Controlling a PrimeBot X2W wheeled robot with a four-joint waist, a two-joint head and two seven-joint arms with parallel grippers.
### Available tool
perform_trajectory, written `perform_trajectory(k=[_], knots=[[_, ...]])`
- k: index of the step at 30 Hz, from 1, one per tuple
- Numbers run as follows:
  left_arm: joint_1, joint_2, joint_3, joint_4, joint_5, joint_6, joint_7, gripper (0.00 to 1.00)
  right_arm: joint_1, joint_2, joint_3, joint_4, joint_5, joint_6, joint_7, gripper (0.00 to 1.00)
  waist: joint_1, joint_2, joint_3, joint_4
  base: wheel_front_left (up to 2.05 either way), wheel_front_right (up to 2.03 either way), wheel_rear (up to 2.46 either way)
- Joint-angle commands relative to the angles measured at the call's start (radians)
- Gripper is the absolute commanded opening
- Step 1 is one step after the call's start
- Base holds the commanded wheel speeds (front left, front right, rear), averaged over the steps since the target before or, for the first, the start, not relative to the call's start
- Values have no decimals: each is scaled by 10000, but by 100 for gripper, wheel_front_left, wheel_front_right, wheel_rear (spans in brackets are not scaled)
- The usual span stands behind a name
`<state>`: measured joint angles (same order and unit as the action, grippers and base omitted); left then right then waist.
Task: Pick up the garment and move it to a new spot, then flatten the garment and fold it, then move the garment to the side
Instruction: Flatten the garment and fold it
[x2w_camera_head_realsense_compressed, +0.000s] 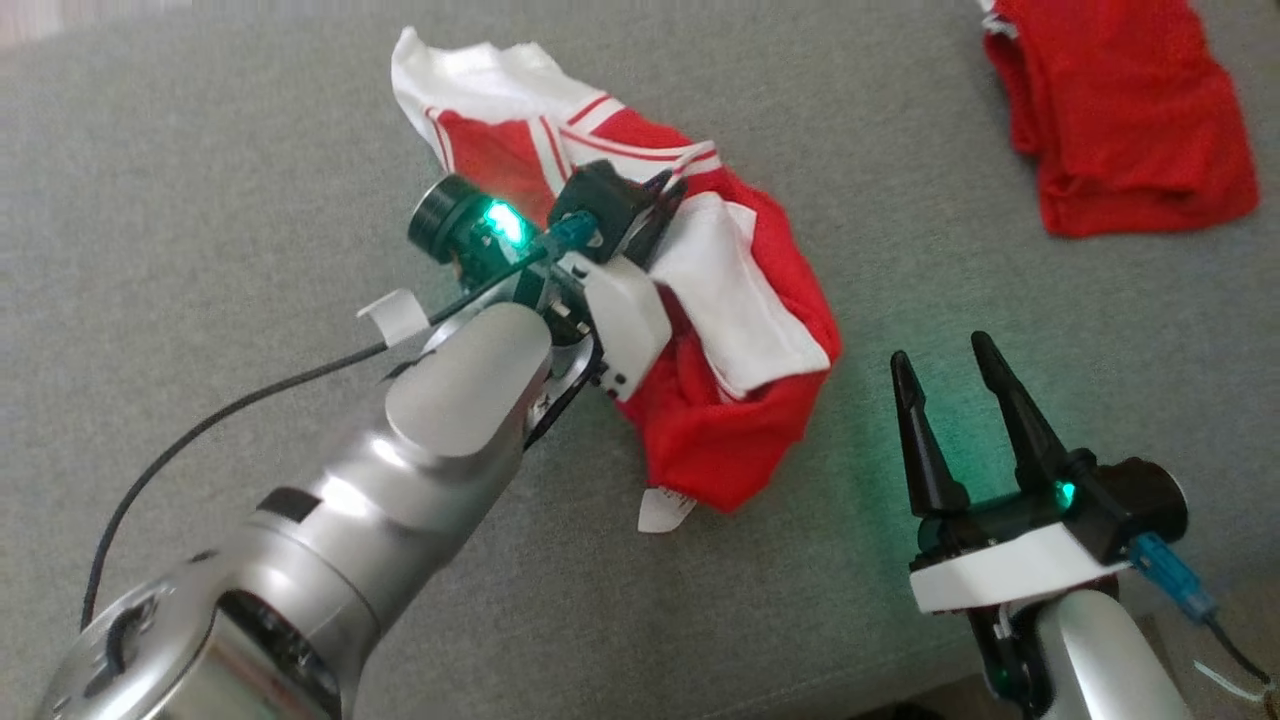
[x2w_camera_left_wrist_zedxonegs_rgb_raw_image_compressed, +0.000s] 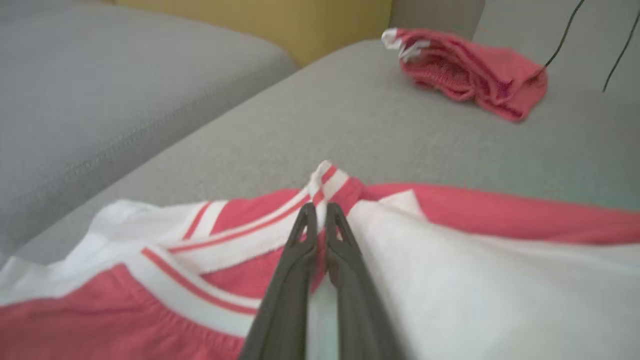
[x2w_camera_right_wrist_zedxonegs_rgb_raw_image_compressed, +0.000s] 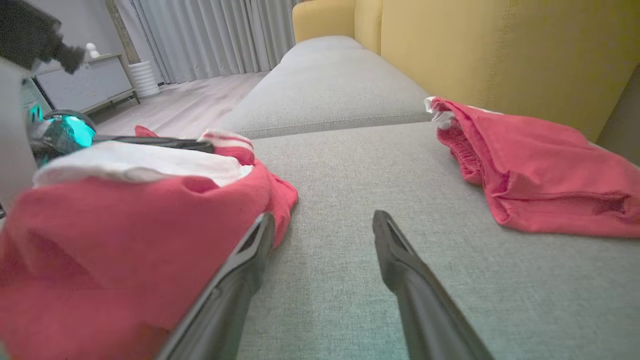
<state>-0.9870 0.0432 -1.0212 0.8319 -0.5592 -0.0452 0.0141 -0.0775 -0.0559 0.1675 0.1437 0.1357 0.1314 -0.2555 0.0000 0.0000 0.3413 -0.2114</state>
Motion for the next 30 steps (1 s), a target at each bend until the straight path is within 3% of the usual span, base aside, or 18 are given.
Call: perform_trajectory(k=[1,9,16,20,24,30], knots=[[-636,70,156,-363,-105,-35,-140,0,7,-40,262,-241,76,-7,-63,100,0,0,-314,-83,0,0,0],[-2286,70,466,-1431,-1343,-118,-1611,0,415,39,406,-71,219,-7,-63,100,0,0,-1776,-265,0,0,0],[-4091,70,2089,-1452,-2679,357,-2616,0,1015,53,392,11,391,-7,-63,100,0,0,-2824,-66,0,0,0],[-4215,70,2766,-1253,-3343,579,-2715,0,1273,54,226,-83,413,-7,-63,100,0,0,-3102,410,0,0,0],[-3103,269,2733,-947,-3278,608,-2742,0,1419,55,49,-177,389,-7,-63,100,0,0,-3213,962,0,0,0],[1314,1169,2838,-1644,-3564,791,-2755,0,1803,56,-356,-283,269,-7,-63,100,0,0,-3339,1678,0,0,0]])
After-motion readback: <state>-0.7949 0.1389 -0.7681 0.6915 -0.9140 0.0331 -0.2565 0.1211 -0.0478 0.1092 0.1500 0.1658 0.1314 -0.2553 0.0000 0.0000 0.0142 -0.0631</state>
